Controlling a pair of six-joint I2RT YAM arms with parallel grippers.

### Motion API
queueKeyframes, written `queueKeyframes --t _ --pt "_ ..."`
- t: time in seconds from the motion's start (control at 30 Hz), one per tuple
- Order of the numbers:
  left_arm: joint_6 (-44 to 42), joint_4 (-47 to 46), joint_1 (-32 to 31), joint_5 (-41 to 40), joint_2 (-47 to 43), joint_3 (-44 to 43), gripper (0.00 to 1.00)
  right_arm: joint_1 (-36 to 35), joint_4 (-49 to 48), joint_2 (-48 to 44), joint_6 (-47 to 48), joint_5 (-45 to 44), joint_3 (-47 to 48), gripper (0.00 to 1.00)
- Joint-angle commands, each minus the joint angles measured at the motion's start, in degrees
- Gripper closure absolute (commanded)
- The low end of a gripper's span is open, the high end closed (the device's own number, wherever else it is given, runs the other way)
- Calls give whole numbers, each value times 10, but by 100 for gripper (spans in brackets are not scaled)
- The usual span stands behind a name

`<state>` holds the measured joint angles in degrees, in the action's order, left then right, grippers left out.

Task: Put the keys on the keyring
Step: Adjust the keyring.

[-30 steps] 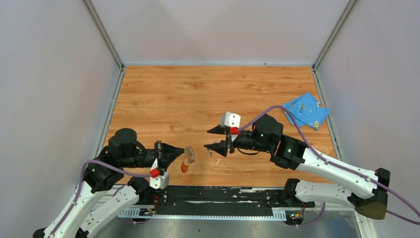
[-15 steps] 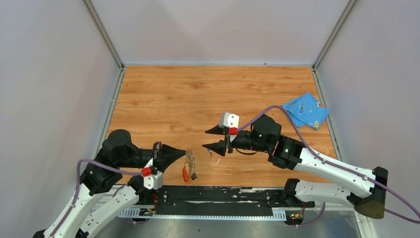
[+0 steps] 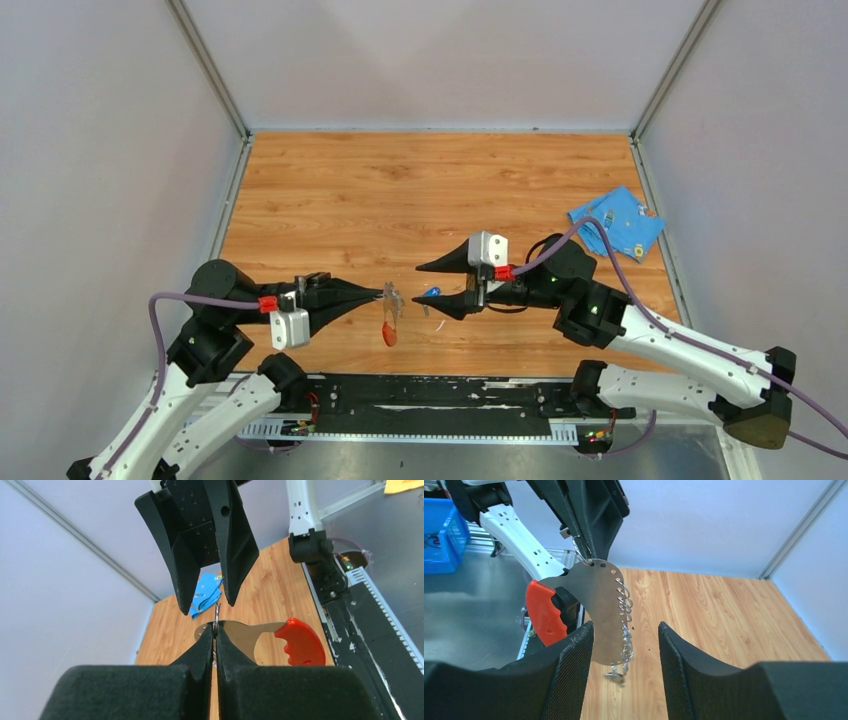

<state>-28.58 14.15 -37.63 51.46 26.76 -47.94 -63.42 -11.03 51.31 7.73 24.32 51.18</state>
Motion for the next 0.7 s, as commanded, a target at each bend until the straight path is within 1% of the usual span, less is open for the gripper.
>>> queueKeyframes --t 0.0,0.27,0.57,0.67 --pt "66 -76 -2 29 12 4 100 -7 -42 2 3 48 18 47" --pt "111 -107 -2 36 31 1 100 -7 -80 25 0 105 47 48" --pt "146 -123 -2 37 41 -4 100 -7 -123 49 -19 145 69 52" --pt "157 -125 -2 31 44 -6 100 -7 -126 59 -23 156 75 56"
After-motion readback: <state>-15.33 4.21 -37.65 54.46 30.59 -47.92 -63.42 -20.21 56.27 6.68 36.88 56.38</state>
